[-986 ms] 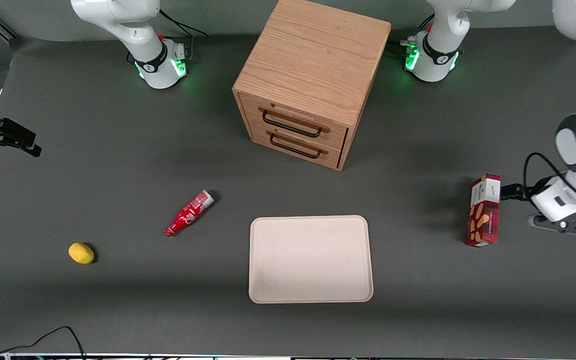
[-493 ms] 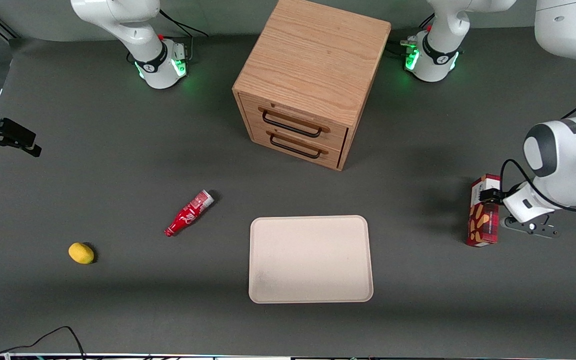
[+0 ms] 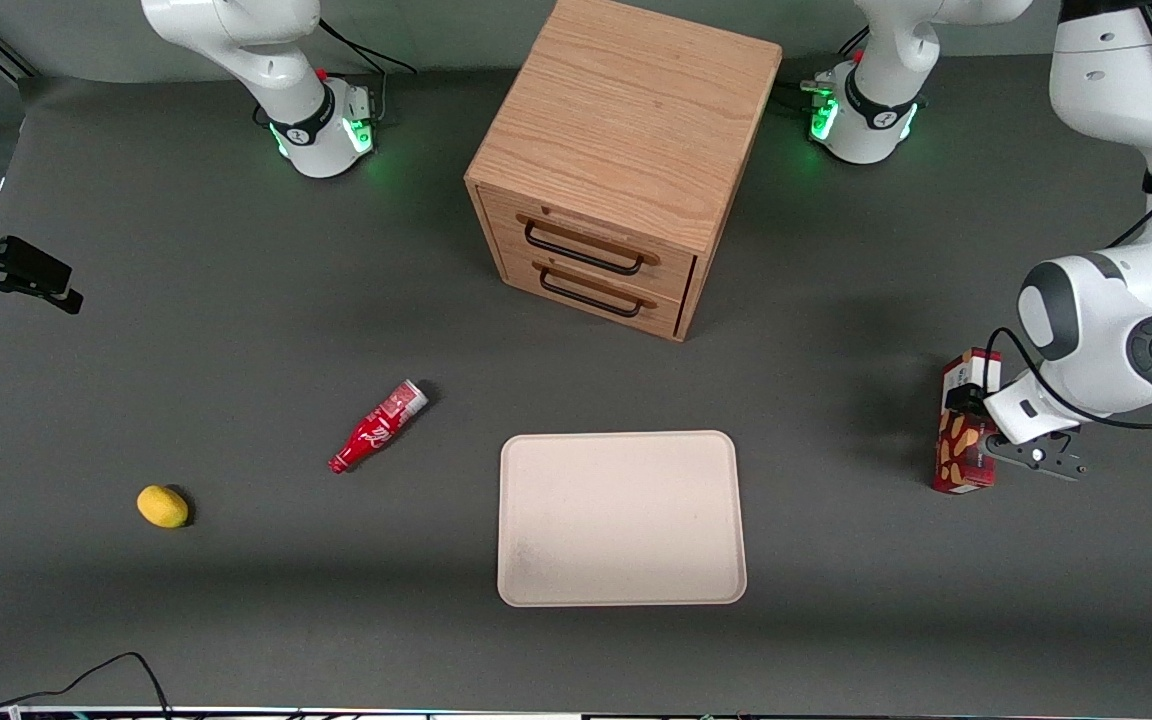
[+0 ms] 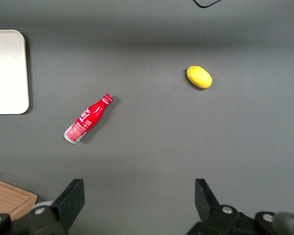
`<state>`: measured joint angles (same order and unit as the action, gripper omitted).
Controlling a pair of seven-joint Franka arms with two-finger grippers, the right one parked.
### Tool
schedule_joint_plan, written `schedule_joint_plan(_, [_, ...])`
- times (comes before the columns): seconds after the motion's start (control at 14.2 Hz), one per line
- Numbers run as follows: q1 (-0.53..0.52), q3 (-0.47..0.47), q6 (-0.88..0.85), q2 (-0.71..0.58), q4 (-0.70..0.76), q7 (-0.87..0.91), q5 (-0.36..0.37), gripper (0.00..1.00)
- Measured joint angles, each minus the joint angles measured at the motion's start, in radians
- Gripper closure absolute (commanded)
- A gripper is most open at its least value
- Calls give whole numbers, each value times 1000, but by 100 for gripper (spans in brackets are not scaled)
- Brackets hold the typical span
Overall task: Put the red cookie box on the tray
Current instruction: 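Lower the open left gripper around the box and close on it, then lift the grasped cookie box up off the table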
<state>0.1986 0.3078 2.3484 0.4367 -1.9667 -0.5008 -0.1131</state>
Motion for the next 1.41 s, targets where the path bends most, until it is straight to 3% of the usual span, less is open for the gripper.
schedule_joint_plan(0.49, [0,-1,26,20,0,-15,-35,10])
schedule_joint_plan(0.63, [0,-1,26,23,0,-17,-55,34])
schedule_joint_plan(0.85, [0,-2,27,27,0,-18,-62,97])
schedule_joint_plan(0.92, [0,-2,27,27,0,-19,-63,100])
schedule_joint_plan(1.41, [0,0,29,27,0,-19,-66,100])
